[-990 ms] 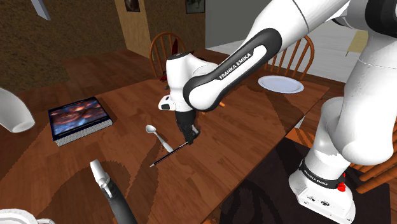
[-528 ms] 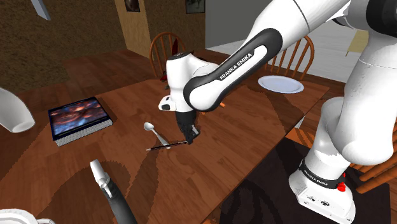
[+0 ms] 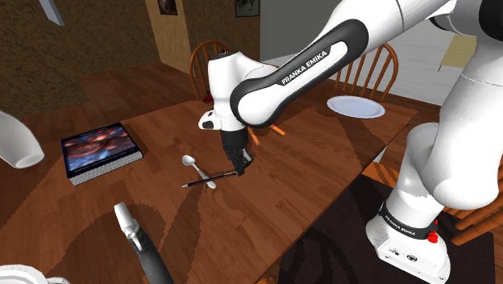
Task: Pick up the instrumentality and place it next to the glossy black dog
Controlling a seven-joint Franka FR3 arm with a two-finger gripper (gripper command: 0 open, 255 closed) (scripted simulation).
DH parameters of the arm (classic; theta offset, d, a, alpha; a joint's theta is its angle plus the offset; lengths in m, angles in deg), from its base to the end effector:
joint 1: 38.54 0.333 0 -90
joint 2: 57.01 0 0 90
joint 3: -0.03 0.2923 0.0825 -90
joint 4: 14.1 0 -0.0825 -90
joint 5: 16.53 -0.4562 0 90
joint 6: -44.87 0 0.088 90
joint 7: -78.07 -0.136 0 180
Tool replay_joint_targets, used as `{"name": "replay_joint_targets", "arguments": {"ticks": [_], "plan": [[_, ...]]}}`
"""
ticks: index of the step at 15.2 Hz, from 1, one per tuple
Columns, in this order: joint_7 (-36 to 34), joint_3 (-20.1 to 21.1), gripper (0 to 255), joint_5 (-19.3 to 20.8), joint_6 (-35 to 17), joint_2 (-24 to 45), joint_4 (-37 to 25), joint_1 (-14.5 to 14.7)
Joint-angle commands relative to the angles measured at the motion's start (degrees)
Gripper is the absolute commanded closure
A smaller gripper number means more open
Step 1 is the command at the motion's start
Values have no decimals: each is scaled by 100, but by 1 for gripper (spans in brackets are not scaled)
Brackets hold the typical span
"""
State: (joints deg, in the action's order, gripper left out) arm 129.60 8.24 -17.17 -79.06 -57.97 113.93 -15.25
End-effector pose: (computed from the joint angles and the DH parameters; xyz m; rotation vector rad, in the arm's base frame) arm 0.4872 0.2992 0.2768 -2.3462 -2.0632 0.0828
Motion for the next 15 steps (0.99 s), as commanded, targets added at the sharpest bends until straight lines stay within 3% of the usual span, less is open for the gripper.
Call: {"name": "replay_joint_targets", "arguments": {"ticks": [1, 15], "plan": [[15, -5, 255, -12, 151, -81, -68, -4], [52, -22, 255, -64, 1221, -492, -730, -11]]}}
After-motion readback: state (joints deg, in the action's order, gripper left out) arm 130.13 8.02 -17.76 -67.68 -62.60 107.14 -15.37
